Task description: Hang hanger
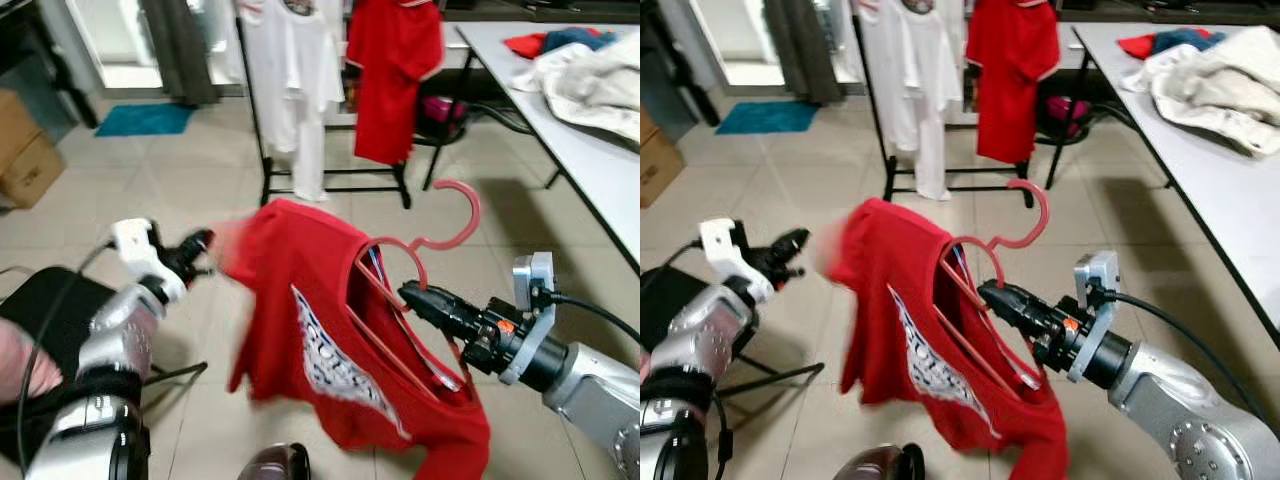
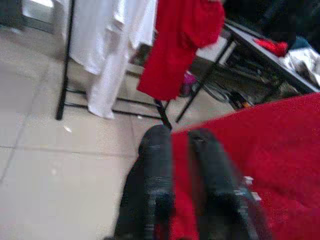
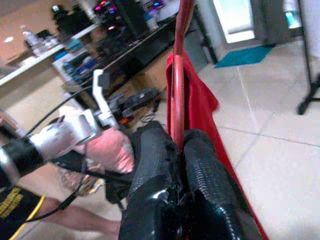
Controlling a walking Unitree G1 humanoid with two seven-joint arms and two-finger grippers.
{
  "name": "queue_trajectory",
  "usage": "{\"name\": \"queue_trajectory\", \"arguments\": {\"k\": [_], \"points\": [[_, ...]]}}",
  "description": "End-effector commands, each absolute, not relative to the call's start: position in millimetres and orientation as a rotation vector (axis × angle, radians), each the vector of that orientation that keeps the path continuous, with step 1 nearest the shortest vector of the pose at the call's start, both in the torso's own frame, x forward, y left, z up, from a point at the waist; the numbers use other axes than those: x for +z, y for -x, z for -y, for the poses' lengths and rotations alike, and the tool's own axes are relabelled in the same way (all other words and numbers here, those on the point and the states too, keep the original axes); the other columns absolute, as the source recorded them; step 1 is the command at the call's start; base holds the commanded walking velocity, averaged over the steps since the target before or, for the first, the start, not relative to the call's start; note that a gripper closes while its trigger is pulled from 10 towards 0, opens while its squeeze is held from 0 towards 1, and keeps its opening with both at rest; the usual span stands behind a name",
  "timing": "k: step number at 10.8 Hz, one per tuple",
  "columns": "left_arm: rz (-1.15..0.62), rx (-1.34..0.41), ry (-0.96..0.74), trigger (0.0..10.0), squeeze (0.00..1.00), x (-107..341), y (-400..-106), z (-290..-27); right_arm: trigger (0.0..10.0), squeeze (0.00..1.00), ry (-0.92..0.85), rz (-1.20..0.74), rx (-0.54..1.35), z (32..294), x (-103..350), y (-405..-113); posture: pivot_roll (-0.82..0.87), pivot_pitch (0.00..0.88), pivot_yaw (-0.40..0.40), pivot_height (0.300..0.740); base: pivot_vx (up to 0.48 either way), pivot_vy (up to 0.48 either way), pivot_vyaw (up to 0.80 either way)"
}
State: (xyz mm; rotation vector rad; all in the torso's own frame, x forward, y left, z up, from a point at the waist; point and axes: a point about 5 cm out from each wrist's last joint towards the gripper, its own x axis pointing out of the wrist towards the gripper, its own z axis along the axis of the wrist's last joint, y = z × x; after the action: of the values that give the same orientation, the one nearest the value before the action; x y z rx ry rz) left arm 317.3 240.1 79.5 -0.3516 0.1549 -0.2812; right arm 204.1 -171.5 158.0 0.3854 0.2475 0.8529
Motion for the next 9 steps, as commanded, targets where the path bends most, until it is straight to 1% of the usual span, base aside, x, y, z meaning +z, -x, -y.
{"name": "queue_trajectory", "arguments": {"k": [1,2,3,4,5,6,7,8,9], "points": [[-0.158,-0.282,0.326,10.0,1.0,81,-313,-246,10.0,0.0,-0.365,-0.191,0.811,173,165,-209,-0.02,0.043,0.103,0.74,0.0,0.0,0.0],[-0.162,-0.243,0.304,10.0,1.0,78,-307,-254,10.0,0.0,-0.355,-0.166,0.758,173,166,-213,-0.02,0.047,0.098,0.74,0.0,0.0,0.0],[-0.21,-0.208,0.242,10.0,1.0,72,-296,-263,10.0,0.0,-0.292,-0.146,0.622,173,162,-221,-0.01,0.048,0.096,0.74,0.0,0.0,0.0],[-0.283,-0.242,0.164,10.0,1.0,66,-288,-256,10.0,0.0,-0.259,-0.164,0.541,173,155,-225,-0.01,0.041,0.098,0.74,0.0,0.0,0.0],[-0.313,-0.307,0.1,10.0,1.0,66,-285,-239,10.0,0.0,-0.249,-0.189,0.452,175,148,-228,-0.01,0.039,0.098,0.74,0.0,0.0,0.0],[-0.262,-0.365,0.007,10.0,0.91,76,-283,-206,10.0,0.0,-0.248,-0.22,0.308,178,134,-232,0.0,0.035,0.096,0.74,0.0,0.0,0.0],[-0.215,-0.467,0.003,10.0,0.0,82,-280,-182,10.0,0.0,-0.215,-0.235,0.22,179,125,-234,0.0,0.048,0.082,0.74,0.0,0.0,0.0],[-0.207,-0.512,0.003,10.0,0.0,87,-280,-168,10.0,0.0,-0.163,-0.257,0.157,178,118,-235,0.0,0.065,0.071,0.74,0.0,0.0,0.0],[-0.175,-0.523,-0.01,10.0,0.0,97,-277,-157,10.0,0.0,-0.133,-0.267,0.091,179,112,-235,0.01,0.063,0.082,0.74,0.0,0.0,0.0]]}}
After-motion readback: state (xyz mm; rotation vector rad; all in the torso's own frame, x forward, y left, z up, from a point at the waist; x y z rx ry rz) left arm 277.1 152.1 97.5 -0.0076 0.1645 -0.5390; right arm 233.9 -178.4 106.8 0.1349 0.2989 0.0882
